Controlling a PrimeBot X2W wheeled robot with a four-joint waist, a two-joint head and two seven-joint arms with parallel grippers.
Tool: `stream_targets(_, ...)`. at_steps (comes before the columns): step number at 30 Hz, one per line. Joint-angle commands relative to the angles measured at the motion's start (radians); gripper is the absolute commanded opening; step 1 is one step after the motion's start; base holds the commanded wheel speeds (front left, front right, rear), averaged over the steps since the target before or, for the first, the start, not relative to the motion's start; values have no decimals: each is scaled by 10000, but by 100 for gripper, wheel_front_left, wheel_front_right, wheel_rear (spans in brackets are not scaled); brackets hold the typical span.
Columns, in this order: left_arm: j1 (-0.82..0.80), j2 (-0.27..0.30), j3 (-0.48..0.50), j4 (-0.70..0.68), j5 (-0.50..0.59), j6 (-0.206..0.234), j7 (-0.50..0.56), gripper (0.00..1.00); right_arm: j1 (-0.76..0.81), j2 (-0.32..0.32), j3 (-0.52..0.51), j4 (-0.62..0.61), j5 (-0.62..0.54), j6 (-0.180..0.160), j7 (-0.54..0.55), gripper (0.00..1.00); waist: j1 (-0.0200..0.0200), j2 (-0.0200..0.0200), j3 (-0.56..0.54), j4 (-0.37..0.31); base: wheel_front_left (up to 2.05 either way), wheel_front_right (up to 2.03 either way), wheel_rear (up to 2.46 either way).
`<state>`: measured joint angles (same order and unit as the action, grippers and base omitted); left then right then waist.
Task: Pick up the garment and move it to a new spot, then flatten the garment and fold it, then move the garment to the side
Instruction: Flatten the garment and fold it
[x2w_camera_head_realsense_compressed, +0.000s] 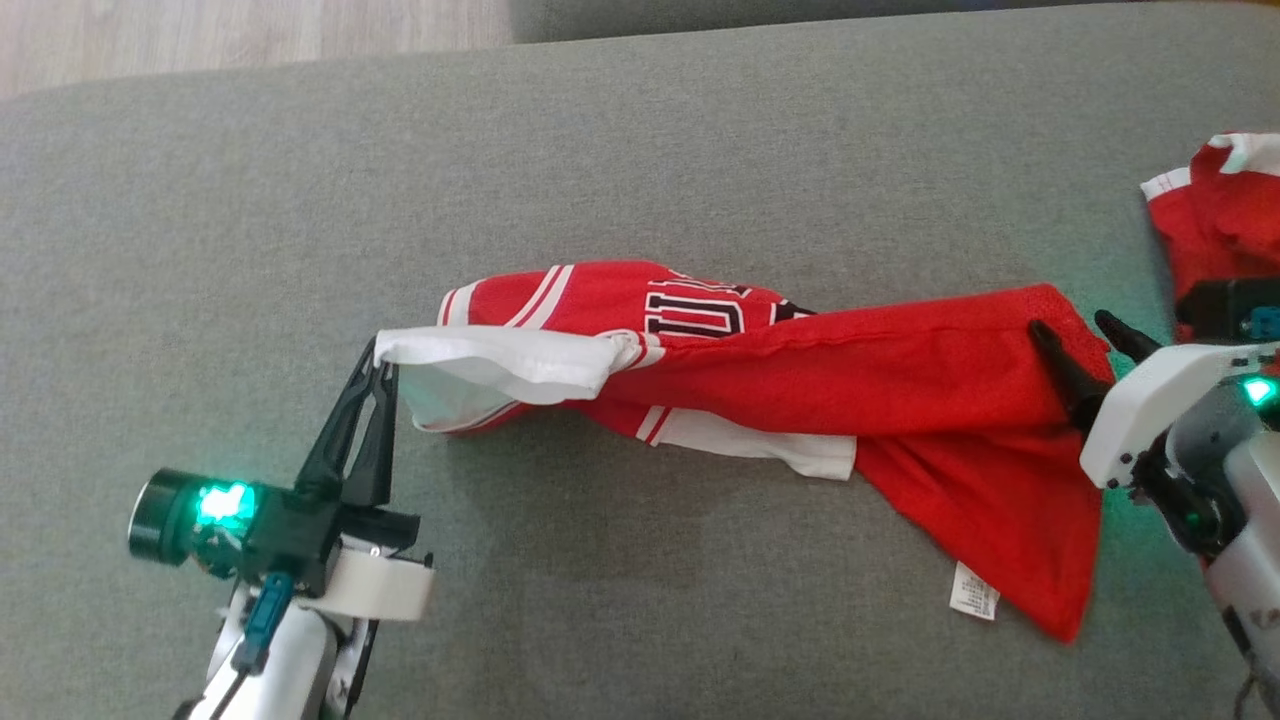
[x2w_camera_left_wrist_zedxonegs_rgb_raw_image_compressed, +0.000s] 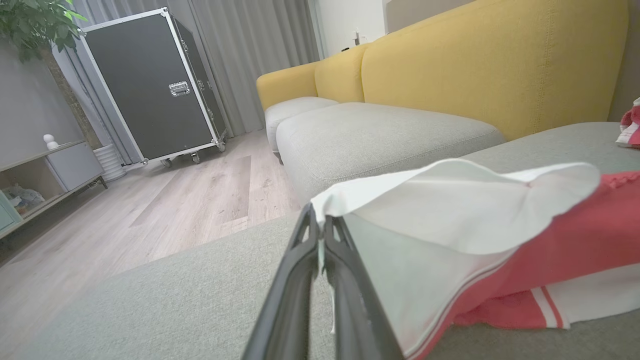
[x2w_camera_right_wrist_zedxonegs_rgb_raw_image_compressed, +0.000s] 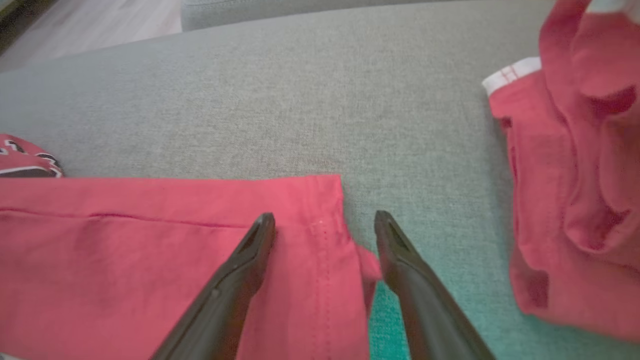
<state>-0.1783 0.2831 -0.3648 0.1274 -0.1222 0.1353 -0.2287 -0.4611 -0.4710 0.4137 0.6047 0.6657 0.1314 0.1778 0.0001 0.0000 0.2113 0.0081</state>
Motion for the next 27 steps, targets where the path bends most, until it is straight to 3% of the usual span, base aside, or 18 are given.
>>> stream_targets(1,-502,263,302,-233,7,69,2,0,-321,-278,238,-6,183,-7,85,100,-1,0,51,49,0,0,0)
stream_targets(4,-571,253,258,-199,-4,63,-6,0,-523,-293,434,221,323,-7,89,64,-1,0,108,87,0,0,0)
stream_targets(5,-592,252,247,-184,-9,61,-9,0,-580,-301,502,258,354,-7,24,44,-1,0,118,96,0,0,0)
stream_targets(9,-643,268,234,-90,-49,63,-30,0,-717,-343,817,408,613,-7,-31,0,-1,0,107,109,0,0,0)
stream_targets(13,-674,278,238,-32,-84,76,-43,0,-800,-424,1041,450,842,-7,-13,0,-1,0,75,101,0,0,0)
stream_targets(17,-785,340,271,-2,-119,67,-82,0,-1057,-616,1165,360,894,-7,-666,0,-1,0,-28,49,0,0,0)
stream_targets(27,-2741,785,484,134,-216,-578,-135,0,-2057,-1119,1209,-831,1252,-7,-2411,0,-1,0,-813,-194,0,0,0)
